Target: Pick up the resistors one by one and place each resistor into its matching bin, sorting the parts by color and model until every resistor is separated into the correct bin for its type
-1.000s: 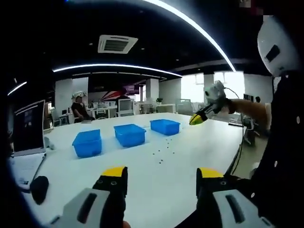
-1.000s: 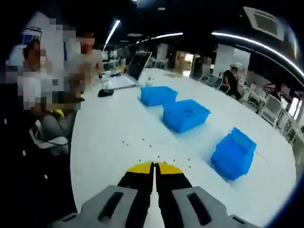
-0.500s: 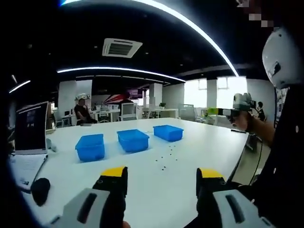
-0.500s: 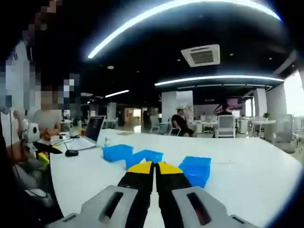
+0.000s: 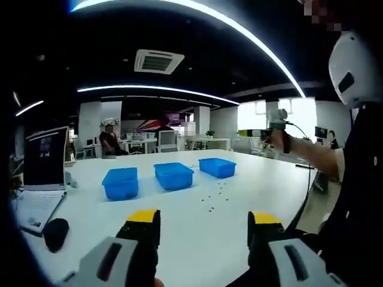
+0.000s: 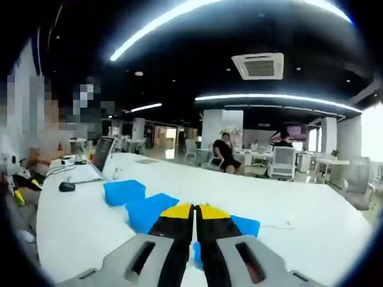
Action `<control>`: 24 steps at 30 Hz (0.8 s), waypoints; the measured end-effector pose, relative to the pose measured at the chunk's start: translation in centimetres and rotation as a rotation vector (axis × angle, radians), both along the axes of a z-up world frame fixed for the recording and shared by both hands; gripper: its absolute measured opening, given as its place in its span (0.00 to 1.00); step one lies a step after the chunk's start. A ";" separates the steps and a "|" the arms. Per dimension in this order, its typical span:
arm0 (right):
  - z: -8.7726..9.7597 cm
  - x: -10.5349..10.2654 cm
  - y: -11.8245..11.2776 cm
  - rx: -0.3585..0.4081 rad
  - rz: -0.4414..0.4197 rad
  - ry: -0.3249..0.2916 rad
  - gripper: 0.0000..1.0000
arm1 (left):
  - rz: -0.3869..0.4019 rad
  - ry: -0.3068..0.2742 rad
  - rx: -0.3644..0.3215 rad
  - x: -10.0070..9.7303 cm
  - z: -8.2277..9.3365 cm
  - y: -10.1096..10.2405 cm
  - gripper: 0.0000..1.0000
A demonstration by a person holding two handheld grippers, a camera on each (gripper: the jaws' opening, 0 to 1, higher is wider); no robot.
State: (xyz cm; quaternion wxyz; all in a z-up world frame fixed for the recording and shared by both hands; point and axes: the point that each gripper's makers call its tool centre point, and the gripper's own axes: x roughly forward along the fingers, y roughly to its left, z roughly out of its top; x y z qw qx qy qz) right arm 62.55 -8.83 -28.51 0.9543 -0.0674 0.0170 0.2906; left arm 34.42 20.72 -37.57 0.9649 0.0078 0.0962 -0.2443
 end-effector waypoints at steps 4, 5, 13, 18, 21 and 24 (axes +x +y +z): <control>-1.0 2.9 0.1 -0.040 -0.033 0.025 0.05 | 0.009 0.001 -0.014 -0.2 0.0 0.3 0.60; -1.4 3.8 0.0 -0.053 -0.044 0.036 0.05 | 0.014 0.000 -0.017 -0.2 0.0 0.4 0.60; -4.5 7.5 -0.4 -0.120 -0.092 0.093 0.05 | 0.046 -0.008 -0.028 -0.4 0.3 1.5 0.60; -5.1 8.1 -0.5 -0.144 -0.097 0.090 0.12 | 0.053 -0.003 -0.027 -0.4 0.3 1.7 0.60; -4.8 7.9 -0.6 -0.158 -0.096 0.066 0.26 | 0.050 -0.011 -0.043 -0.3 0.6 1.6 0.60; -4.4 7.2 -0.4 -0.149 -0.078 0.053 0.34 | 0.047 -0.011 -0.052 -0.2 0.8 1.4 0.60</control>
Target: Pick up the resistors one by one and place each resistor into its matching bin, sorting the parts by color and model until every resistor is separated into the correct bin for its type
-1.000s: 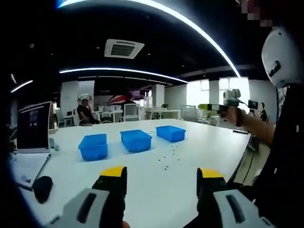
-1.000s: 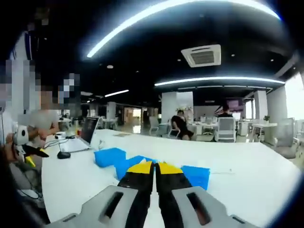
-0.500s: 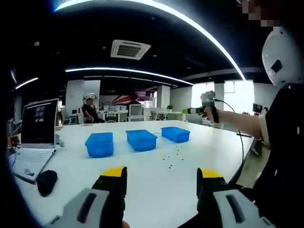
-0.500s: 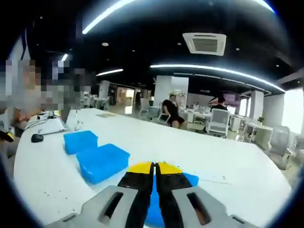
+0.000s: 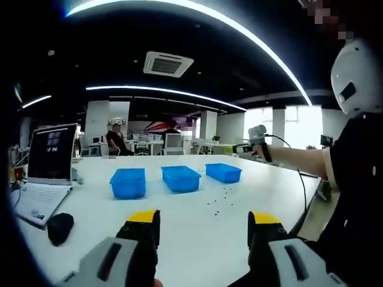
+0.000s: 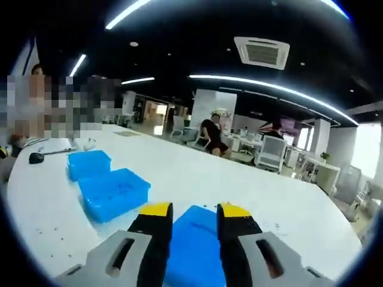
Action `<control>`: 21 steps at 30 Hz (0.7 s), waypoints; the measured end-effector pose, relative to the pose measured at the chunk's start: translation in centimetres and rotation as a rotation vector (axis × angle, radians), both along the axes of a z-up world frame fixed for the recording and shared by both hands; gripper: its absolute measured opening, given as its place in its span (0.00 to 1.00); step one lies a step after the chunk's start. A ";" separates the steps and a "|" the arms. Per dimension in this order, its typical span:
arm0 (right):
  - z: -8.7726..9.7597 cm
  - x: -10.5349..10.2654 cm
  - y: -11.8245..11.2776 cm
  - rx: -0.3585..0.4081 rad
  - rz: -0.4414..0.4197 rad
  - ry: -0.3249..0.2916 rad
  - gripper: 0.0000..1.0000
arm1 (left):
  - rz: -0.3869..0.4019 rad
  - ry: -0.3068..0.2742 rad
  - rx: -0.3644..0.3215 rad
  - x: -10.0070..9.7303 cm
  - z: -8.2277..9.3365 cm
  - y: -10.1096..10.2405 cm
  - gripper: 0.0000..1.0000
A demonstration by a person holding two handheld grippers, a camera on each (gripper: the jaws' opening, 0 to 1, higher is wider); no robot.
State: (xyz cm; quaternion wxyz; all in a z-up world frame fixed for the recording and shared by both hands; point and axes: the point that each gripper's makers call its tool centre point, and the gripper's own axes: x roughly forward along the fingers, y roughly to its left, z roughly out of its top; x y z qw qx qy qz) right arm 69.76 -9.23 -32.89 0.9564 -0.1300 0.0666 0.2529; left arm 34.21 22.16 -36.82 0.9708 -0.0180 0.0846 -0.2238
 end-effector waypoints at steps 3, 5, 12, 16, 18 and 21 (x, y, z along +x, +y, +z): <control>0.4 -1.8 0.3 0.006 0.033 -0.009 0.36 | -0.004 0.006 0.011 0.3 -0.2 -0.2 0.60; 0.6 -3.3 0.5 0.032 0.059 -0.005 0.38 | -0.007 0.009 0.015 0.5 -0.2 -0.3 0.61; 1.5 -9.2 -0.3 0.107 0.102 -0.042 0.39 | -0.021 0.008 0.023 1.2 -0.3 -0.8 0.61; 1.0 -13.3 -1.3 0.156 0.109 -0.057 0.40 | -0.034 0.015 0.036 1.7 -0.4 -1.1 0.61; 0.6 -15.1 -2.0 0.172 0.107 -0.060 0.40 | -0.040 0.016 0.039 1.9 -0.3 -1.2 0.61; 0.3 -17.7 -3.4 0.238 0.074 -0.060 0.40 | -0.050 0.015 0.046 2.1 -0.2 -1.3 0.61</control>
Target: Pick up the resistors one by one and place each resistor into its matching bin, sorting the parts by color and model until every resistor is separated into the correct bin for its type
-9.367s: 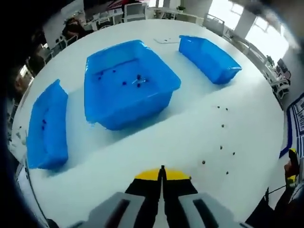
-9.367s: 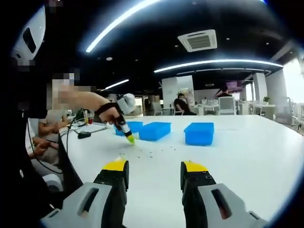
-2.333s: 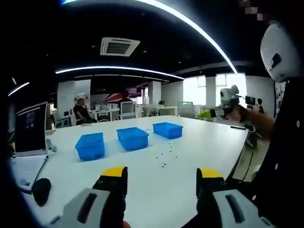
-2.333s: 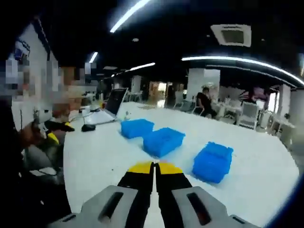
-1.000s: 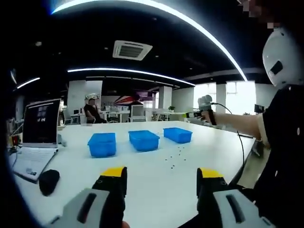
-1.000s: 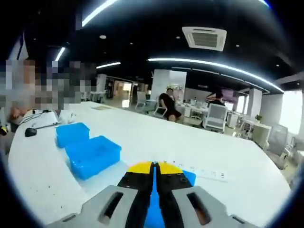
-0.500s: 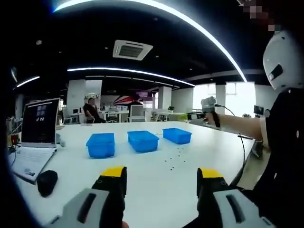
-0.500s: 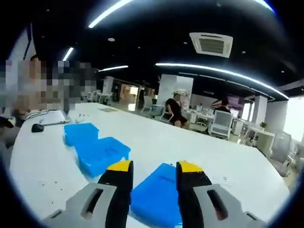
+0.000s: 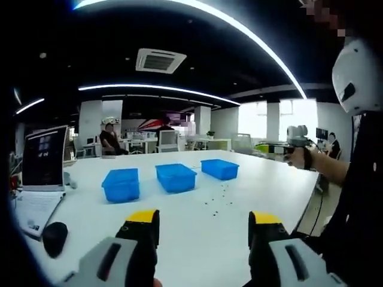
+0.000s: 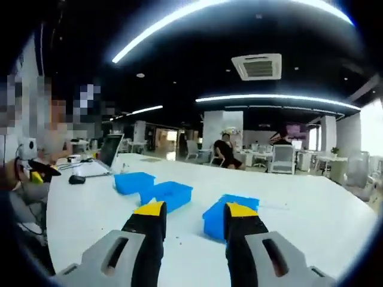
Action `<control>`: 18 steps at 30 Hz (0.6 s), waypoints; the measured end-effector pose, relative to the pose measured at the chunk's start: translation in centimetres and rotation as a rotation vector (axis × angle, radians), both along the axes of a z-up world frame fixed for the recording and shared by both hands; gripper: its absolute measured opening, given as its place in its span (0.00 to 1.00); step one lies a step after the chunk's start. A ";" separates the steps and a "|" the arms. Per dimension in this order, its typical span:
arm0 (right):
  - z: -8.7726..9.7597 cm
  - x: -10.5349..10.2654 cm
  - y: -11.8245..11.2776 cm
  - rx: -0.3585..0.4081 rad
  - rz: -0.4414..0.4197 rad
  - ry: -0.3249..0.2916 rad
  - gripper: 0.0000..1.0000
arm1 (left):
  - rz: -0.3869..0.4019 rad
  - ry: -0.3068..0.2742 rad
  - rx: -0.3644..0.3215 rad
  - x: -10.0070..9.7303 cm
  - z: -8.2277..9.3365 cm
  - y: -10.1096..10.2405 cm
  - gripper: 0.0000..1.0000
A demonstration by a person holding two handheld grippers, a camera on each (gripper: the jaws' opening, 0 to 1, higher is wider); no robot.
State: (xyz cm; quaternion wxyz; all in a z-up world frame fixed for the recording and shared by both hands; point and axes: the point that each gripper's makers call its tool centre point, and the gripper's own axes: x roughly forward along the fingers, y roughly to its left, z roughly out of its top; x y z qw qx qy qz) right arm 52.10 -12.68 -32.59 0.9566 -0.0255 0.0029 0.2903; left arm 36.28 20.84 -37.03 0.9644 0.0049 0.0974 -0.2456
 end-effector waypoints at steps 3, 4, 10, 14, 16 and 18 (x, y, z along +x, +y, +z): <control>-0.6 -2.1 -0.9 0.031 -0.011 0.018 0.40 | -0.010 0.002 0.006 0.1 0.0 -0.2 0.61; -0.8 -2.7 -1.1 0.050 -0.014 0.032 0.40 | -0.015 0.004 0.007 0.2 -0.1 -0.3 0.61; -0.9 -4.7 0.1 0.055 0.050 0.065 0.42 | -0.064 0.040 0.037 0.1 -1.2 -1.0 0.62; -0.7 -4.9 1.5 -0.025 0.126 0.084 0.44 | -0.084 0.066 0.049 -0.4 -2.1 -1.5 0.62; -0.9 -4.6 2.2 -0.079 0.157 0.098 0.45 | -0.091 0.074 0.050 -0.6 -2.3 -1.6 0.63; -0.9 -4.3 3.2 -0.123 0.203 0.116 0.44 | -0.099 0.078 0.055 -1.0 -2.4 -1.7 0.63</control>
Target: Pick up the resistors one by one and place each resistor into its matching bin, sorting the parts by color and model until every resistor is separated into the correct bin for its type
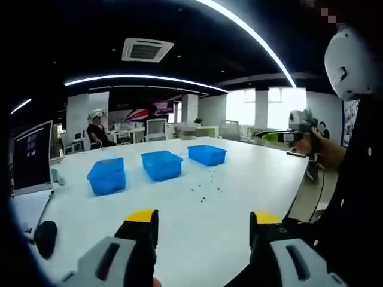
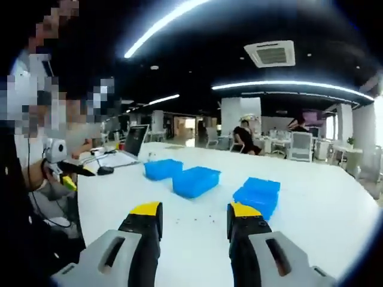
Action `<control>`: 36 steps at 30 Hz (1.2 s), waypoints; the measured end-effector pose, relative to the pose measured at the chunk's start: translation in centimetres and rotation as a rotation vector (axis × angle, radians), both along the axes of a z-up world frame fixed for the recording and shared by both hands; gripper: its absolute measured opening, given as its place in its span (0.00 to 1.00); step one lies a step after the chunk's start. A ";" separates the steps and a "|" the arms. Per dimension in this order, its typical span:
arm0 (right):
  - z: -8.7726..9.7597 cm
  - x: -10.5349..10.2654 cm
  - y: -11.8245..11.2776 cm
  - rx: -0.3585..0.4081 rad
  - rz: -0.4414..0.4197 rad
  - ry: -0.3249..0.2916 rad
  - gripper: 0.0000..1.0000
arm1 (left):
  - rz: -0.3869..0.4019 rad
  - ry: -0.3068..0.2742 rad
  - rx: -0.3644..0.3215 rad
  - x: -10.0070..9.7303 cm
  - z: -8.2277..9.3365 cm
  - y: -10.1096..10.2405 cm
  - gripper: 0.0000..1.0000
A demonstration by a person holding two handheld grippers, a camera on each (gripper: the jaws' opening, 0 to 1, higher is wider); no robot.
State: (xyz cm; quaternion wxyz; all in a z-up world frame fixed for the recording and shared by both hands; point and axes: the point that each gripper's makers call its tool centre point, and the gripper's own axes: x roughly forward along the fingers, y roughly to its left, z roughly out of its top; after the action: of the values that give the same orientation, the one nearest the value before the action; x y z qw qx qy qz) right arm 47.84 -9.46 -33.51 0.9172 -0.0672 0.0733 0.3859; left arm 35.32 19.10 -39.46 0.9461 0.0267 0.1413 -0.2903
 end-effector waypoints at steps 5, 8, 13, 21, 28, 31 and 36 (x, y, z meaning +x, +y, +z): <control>-0.2 0.6 3.9 -0.165 0.174 0.013 0.46 | -0.009 0.008 0.004 -0.8 -0.3 0.0 0.63; -0.9 0.5 6.6 -0.221 0.285 0.054 0.45 | -0.017 0.022 0.010 -1.1 -0.7 0.0 0.63; -4.4 -0.2 10.1 -0.372 0.456 0.159 0.39 | -0.006 0.039 0.014 -1.8 -1.1 0.4 0.63; -8.8 0.3 12.5 -0.587 0.562 0.248 0.36 | 0.001 0.048 0.018 -2.8 -1.5 1.3 0.63; -11.5 -0.1 13.5 -0.734 0.631 0.291 0.32 | 0.010 0.064 0.040 -3.3 -2.1 1.9 0.63; -12.2 0.1 13.7 -0.762 0.641 0.301 0.29 | 0.003 0.070 0.048 -3.5 -2.3 1.9 0.63; -13.4 0.5 13.7 -0.797 0.664 0.335 0.26 | 0.011 0.076 0.072 -3.5 -2.7 2.2 0.63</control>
State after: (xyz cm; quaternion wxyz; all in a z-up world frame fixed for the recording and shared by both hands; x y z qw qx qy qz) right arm 48.31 4.22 -46.94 0.6254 -0.3667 0.3337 0.6025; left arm 31.86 21.27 -42.12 0.9400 0.0487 0.1878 -0.2806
